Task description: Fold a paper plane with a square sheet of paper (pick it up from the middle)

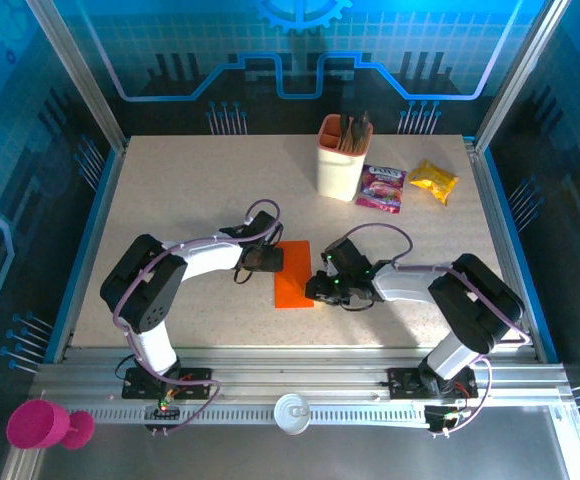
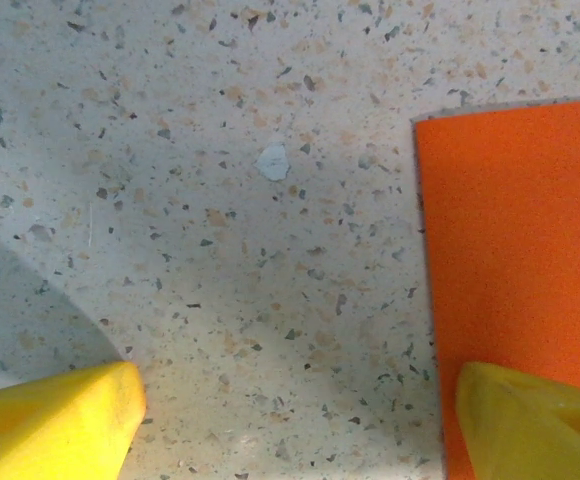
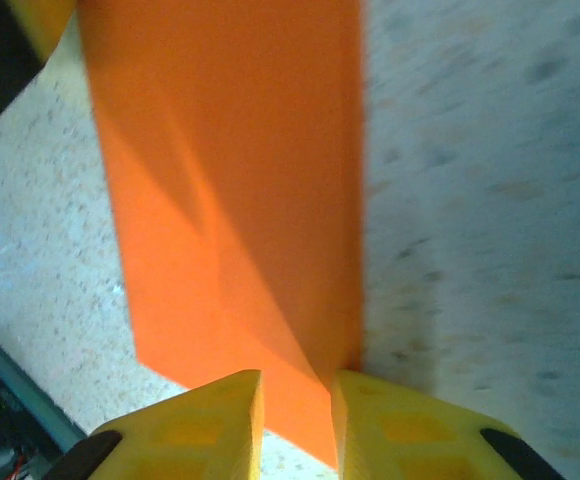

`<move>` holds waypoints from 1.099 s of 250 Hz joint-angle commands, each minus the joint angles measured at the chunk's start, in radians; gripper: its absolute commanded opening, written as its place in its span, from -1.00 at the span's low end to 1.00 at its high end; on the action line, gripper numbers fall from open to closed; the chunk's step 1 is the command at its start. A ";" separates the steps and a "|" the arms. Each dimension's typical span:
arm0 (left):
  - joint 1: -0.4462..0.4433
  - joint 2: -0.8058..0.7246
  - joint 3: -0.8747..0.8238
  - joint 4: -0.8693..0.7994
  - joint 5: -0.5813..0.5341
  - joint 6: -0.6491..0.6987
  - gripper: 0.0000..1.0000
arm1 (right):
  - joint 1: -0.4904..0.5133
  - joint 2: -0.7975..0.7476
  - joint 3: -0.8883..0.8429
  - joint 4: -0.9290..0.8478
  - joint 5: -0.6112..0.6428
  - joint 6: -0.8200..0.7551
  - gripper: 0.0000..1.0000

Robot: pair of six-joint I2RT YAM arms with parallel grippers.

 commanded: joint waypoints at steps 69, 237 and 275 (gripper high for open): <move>0.009 0.037 -0.053 0.031 0.065 -0.026 0.65 | 0.030 -0.030 0.022 -0.040 0.015 0.010 -0.44; 0.010 0.048 -0.056 0.042 0.081 -0.029 0.64 | 0.042 -0.042 -0.007 -0.082 0.071 0.026 -0.32; 0.010 0.048 -0.057 0.042 0.080 -0.029 0.65 | 0.045 -0.017 -0.005 -0.071 0.068 0.031 -0.34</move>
